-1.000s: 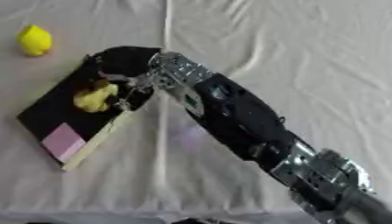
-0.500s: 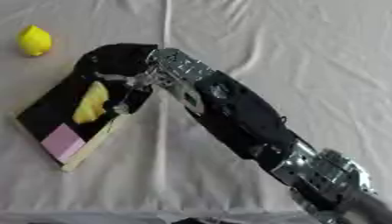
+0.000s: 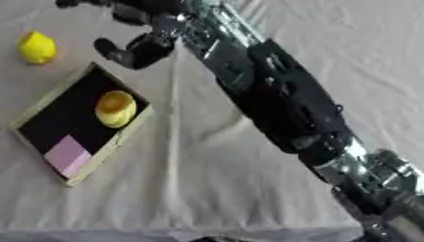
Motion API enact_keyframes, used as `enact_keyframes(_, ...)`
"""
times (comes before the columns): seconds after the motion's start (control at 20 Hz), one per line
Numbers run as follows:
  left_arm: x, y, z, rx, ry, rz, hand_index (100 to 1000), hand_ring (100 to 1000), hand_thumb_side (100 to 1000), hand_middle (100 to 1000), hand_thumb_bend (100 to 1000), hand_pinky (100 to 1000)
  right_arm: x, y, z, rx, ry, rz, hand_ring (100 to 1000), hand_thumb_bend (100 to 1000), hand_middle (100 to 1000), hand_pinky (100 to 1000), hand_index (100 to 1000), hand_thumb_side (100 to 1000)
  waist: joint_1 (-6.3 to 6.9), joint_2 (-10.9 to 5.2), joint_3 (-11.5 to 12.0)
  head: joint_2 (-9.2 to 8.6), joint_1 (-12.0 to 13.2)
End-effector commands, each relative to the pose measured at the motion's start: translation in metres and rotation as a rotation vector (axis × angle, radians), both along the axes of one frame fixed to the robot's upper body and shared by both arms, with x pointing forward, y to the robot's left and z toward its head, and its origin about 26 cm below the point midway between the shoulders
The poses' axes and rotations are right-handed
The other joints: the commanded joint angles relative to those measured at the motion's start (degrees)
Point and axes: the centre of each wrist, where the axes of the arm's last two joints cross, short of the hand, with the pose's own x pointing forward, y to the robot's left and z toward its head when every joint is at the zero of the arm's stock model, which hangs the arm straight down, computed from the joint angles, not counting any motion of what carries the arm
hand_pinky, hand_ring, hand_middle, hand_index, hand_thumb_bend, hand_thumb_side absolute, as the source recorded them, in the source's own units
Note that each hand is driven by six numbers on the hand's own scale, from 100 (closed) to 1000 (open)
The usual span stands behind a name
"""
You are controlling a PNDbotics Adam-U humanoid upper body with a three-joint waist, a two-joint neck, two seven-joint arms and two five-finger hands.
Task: Pick up objects on the table and place them in the box.
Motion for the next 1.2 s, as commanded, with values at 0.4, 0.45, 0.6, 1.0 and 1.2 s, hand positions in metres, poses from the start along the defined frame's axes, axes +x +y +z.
enact_keyframes(0.4,-0.001,0.004,0.024,0.114,0.086,0.009,876,749,384,701,202,793,-0.057,-0.139,0.071,0.332,-0.063,-0.091,894,100,791,920,868,100,0.2,-0.8,-2.0,-0.1,2.8)
enact_keyframes(0.45,0.002,0.007,0.028,0.145,0.119,0.021,877,750,385,702,196,794,-0.067,-0.151,0.071,0.357,-0.071,-0.106,892,100,788,920,867,100,0.28,-0.7,-2.2,-0.13,3.0)
enact_keyframes(0.6,0.018,0.019,0.044,0.264,0.227,0.053,879,752,384,703,189,797,-0.095,-0.176,0.07,0.427,-0.106,-0.143,886,100,783,917,857,100,0.45,-0.52,-3.1,-0.19,3.5)
enact_keyframes(1.0,0.065,0.048,0.097,0.579,0.505,0.13,893,769,388,720,217,818,-0.11,-0.219,0.053,0.586,-0.208,-0.21,870,100,770,913,845,100,1.1,-0.5,-5.5,0.13,5.7)
enact_keyframes(1.2,0.095,0.055,0.109,0.692,0.641,0.166,905,804,395,754,246,837,-0.112,-0.229,0.047,0.629,-0.24,-0.229,870,100,771,913,845,100,1.38,-0.5,-6.6,0.11,6.6)
